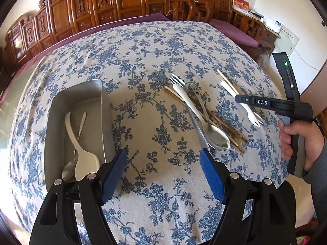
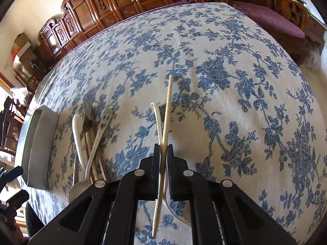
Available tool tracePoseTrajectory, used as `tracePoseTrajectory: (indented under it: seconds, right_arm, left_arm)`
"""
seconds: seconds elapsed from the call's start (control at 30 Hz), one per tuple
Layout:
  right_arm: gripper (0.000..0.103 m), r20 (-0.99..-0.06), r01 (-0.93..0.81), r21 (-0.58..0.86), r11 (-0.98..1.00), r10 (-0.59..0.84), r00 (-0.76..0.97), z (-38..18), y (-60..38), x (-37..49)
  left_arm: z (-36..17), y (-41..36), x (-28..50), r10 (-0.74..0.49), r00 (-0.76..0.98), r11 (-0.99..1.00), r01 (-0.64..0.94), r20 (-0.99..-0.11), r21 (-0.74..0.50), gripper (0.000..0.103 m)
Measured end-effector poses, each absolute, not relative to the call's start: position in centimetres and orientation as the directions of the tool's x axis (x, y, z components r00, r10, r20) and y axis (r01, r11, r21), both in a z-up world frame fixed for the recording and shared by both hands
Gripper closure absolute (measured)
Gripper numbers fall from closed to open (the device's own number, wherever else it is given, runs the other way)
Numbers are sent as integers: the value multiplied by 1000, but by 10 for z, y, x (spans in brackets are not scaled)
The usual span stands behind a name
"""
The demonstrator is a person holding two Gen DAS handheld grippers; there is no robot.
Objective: Organize utensils
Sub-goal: 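Reach the left gripper into the pile and grasp a metal spoon while the right holds the chopstick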
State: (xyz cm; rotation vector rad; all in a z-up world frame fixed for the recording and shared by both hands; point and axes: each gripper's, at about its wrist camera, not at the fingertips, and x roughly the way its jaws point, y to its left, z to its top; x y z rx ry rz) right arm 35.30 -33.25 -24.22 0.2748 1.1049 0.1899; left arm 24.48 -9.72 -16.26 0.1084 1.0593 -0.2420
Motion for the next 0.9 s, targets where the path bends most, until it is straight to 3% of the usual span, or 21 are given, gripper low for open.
tracePoseTrajectory:
  seconds: [0.2,0.23,0.47,0.6,0.7,0.77,0.9]
  right_arm:
    - [96,-822,-18,338,941,305,481,-232,-340,357]
    - [102,-819,-24,338,941,307,485,-230,-341,357]
    - [102,-821,-45,321,946,301,485,-226,-342,360]
    - [98,-826,-37,316,948,295,480,-228,-339,363]
    - [84,-838,-38,308,950,290,462,-235,-332,366]
    - [84,-857,-40,267,963,256,447,-241,-326,368]
    - [96,-853,-39,285,958,272,445,-239,-326,366]
  left_arm:
    - [-166,-101,247,-147,459,965,262,-876,-25,32]
    - [-166,-102,247,-148,457,964,265,-877,-24,32]
    - [-170,-108,249,-152,448,961,274,-881,-26,32]
    - [-170,-109,249,-151,449,961,274,-881,-25,32]
    - [-171,-109,249,-149,446,962,272,-883,-25,32]
    - [-171,-109,250,-149,445,963,269,-883,-27,32]
    - [-172,-114,253,-149,448,962,272,-881,-25,32]
